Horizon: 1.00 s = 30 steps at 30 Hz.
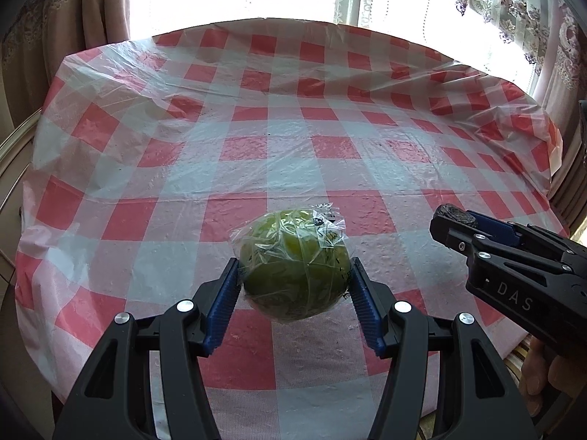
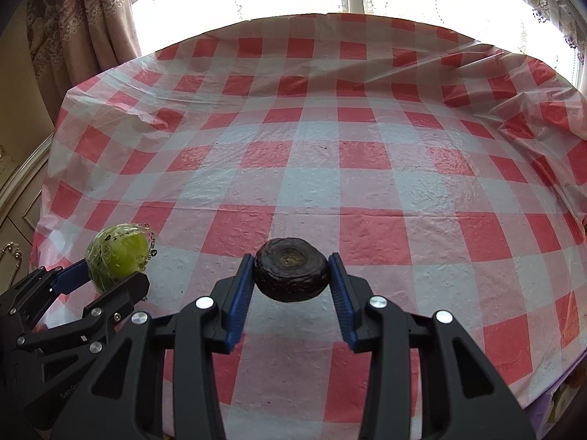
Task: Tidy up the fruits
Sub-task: 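Carry the wrapped green fruit and the date with both tools into the box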
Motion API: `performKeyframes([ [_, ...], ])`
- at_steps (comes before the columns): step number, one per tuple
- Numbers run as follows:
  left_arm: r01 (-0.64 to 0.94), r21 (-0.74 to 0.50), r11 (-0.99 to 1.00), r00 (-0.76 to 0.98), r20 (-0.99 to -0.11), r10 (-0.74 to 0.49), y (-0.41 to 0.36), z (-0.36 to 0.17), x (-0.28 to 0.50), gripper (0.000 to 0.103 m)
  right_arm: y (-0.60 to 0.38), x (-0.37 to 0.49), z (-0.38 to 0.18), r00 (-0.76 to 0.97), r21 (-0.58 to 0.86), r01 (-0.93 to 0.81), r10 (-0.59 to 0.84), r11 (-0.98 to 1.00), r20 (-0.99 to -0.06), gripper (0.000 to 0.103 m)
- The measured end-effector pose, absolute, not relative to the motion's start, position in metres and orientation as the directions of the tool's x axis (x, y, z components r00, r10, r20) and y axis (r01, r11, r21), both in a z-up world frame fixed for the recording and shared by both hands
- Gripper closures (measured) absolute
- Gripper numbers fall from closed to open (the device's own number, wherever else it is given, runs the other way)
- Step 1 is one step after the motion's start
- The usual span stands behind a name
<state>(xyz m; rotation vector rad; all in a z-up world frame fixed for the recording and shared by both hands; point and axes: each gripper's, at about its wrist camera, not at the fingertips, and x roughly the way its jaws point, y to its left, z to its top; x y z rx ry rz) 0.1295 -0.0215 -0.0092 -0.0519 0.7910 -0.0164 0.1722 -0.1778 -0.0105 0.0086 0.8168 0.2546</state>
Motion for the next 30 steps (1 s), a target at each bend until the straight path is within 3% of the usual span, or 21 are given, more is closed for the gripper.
performKeyframes([
  [30, 0.144, 0.038, 0.989, 0.715, -0.695, -0.078, -0.093, 0.019, 0.093, 0.046, -0.249, 0.082, 0.021, 0.718, 0.113, -0.137, 0.178, 0.984, -0.673, 0.062],
])
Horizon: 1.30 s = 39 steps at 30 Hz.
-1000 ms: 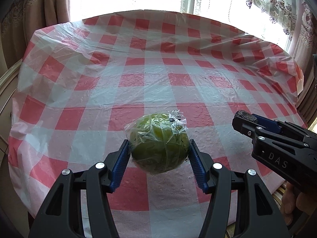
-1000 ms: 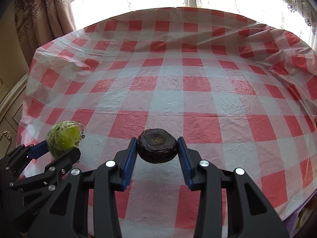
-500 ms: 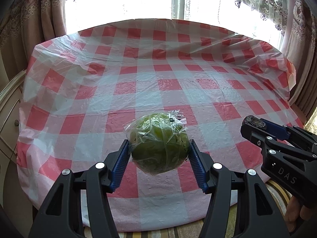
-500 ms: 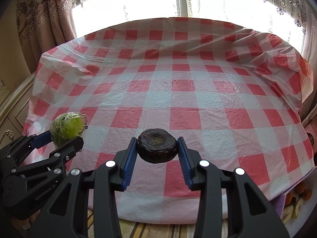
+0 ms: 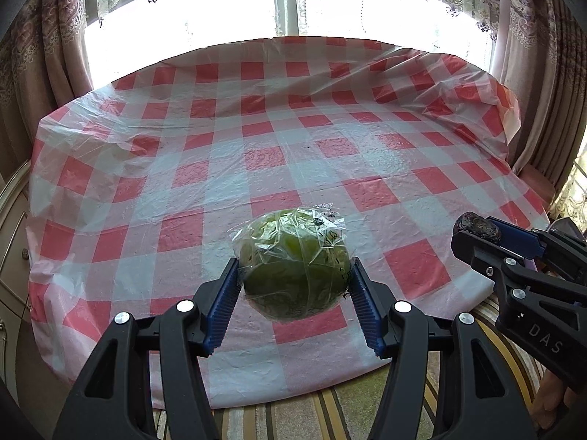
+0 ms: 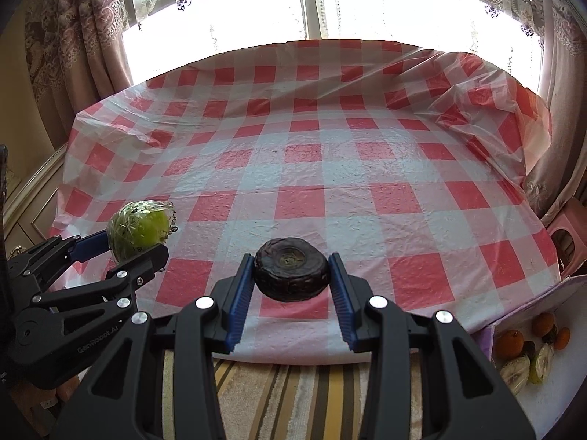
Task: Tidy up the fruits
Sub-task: 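Carry the wrapped green fruit and the date with both tools into the box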
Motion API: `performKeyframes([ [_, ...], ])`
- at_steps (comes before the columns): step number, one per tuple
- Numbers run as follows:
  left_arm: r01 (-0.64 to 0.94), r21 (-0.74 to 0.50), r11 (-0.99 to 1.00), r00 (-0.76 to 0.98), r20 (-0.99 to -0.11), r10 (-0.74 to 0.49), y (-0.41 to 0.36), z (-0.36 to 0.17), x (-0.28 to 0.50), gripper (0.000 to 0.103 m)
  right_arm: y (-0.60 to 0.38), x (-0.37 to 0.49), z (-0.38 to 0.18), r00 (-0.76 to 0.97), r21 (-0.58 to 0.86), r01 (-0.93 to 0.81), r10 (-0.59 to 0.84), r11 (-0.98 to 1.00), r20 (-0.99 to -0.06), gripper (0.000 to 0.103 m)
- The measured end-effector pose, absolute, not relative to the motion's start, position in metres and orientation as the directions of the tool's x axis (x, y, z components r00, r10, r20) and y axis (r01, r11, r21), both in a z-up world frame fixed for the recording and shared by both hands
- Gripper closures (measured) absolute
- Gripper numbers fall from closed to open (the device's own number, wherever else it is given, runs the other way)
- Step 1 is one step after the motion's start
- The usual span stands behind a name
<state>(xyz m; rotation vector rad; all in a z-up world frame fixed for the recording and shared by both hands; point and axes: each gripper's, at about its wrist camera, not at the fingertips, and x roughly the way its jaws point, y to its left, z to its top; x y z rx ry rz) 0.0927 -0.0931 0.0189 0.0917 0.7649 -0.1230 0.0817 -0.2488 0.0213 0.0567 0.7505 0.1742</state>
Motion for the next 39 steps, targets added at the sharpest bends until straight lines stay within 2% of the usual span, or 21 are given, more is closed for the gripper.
performKeyframes([
  [17, 0.282, 0.089, 0.955, 0.693, -0.708, -0.138, -0.157, 0.022, 0.075, 0.046, -0.335, 0.038, 0.018, 0.730, 0.138, -0.009, 0.100, 0.990, -0.676, 0.062],
  [39, 0.533, 0.143, 0.834, 0.632, -0.722, -0.280, -0.279, 0.023, 0.050, 0.046, -0.492, -0.028, -0.004, 0.699, 0.153, 0.303, -0.110, 0.941, -0.706, 0.062],
])
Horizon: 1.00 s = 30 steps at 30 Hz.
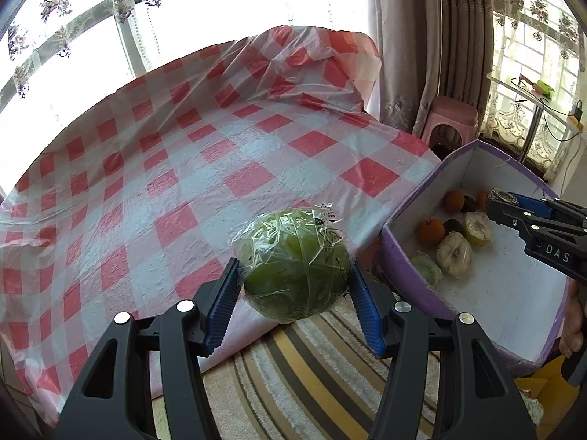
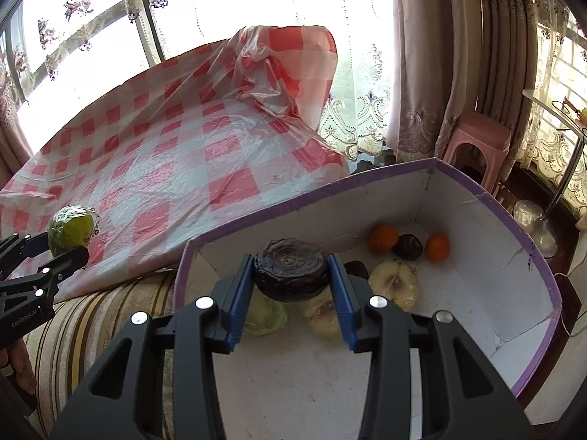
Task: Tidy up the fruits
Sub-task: 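Carry the wrapped green fruit and the date with both tools into the box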
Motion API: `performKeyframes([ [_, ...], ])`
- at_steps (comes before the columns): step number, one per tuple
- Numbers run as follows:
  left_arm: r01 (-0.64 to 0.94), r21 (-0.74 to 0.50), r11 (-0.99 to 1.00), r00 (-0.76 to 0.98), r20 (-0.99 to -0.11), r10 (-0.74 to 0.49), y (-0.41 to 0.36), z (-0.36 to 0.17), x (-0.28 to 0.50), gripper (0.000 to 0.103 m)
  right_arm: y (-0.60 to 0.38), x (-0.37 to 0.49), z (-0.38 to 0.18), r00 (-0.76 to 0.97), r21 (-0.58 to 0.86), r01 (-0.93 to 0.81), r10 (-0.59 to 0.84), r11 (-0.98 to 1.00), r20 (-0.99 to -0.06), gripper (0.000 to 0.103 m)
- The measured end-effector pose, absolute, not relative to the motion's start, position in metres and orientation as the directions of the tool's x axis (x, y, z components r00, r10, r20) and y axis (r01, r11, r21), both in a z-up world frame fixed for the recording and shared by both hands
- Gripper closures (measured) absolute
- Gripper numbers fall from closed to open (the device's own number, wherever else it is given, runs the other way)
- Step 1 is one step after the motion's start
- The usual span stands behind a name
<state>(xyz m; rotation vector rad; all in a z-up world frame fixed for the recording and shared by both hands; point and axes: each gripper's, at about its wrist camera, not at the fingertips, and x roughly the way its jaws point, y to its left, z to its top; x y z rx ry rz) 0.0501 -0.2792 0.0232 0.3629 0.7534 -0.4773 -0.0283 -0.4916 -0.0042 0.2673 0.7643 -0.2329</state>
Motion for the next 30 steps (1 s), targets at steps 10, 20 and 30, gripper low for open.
performKeyframes([
  [10, 0.683, 0.174, 0.709, 0.553, -0.758, -0.346, -0.357, 0.008, 0.029, 0.046, -0.543, -0.046, -0.022, 0.640, 0.122, 0.419, -0.198, 0.900, -0.742, 0.062],
  [20, 0.817, 0.173, 0.550, 0.395, -0.862, -0.317, -0.423, -0.043, 0.011, 0.046, -0.548, -0.041, -0.038, 0.577, 0.043, 0.418, -0.228, 0.908, -0.784, 0.062],
  [30, 0.839, 0.200, 0.507, 0.360, -0.902, -0.239, -0.443, -0.070, 0.015, 0.046, -0.548, -0.026, -0.064, 0.474, -0.023, 0.404, -0.230, 0.915, -0.850, 0.062],
])
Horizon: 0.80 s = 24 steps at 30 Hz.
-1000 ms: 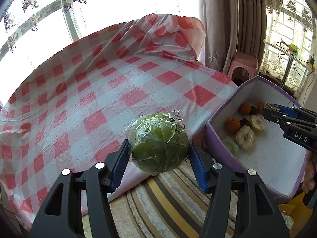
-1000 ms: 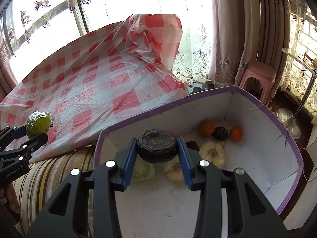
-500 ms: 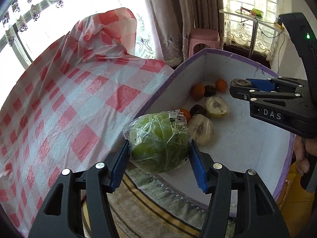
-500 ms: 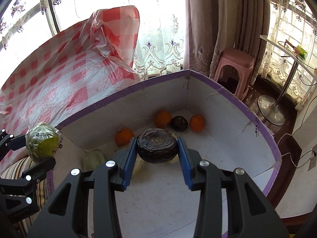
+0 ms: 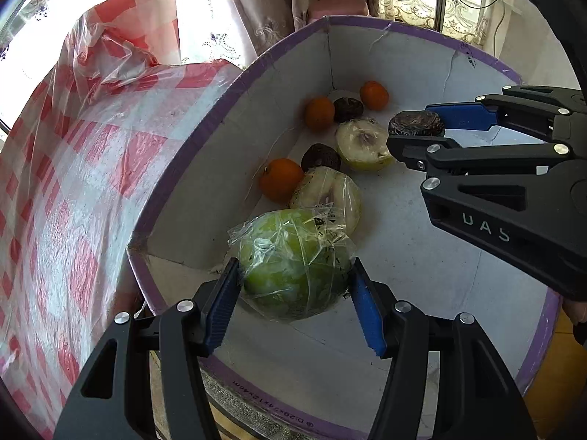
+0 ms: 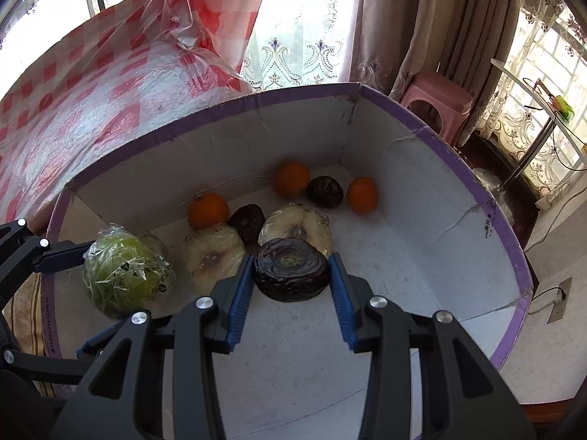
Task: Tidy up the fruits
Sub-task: 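Carry the wrapped green fruit and the date with both tools into the box, then open both tools to release the green fruit and date in the box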
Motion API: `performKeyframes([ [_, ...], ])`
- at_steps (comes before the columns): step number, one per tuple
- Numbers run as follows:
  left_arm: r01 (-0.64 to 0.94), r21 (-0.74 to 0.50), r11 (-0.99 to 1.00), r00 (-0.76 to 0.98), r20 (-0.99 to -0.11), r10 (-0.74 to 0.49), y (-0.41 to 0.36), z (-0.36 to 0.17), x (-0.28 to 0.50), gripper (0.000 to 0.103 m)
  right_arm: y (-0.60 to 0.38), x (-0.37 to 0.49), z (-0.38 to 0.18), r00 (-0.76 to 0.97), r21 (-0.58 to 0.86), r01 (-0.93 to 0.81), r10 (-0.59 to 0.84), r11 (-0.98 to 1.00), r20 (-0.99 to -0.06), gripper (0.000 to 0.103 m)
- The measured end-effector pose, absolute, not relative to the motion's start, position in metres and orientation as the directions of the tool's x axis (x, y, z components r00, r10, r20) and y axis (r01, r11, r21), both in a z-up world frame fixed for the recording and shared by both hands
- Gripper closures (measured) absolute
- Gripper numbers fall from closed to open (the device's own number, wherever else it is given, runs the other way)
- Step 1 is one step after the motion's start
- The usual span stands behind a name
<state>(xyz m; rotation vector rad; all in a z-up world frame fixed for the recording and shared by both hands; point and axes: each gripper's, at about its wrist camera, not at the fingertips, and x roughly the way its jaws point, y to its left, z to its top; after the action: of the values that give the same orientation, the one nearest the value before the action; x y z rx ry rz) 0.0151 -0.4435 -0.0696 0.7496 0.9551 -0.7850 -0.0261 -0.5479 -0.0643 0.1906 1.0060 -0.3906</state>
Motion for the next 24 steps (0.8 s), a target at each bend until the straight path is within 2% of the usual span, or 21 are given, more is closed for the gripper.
performKeyframes([
  [10, 0.833, 0.257, 0.490, 0.374, -0.914, -0.157, -0.449, -0.091, 0.025, 0.046, -0.551, -0.022, -0.081, 0.431, -0.048, 0.403, -0.236, 0.914, -0.871, 0.061],
  [19, 0.817, 0.338, 0.468, 0.437, -0.891, -0.120, -0.452, -0.099, 0.026, 0.046, -0.550, -0.021, -0.081, 0.427, -0.064, 0.412, -0.254, 0.909, -0.868, 0.061],
  [24, 0.817, 0.334, 0.471, 0.437, -0.891, -0.126, -0.453, -0.098, 0.026, 0.046, -0.551, -0.021, -0.080, 0.426, -0.064, 0.413, -0.255, 0.909, -0.868, 0.061],
])
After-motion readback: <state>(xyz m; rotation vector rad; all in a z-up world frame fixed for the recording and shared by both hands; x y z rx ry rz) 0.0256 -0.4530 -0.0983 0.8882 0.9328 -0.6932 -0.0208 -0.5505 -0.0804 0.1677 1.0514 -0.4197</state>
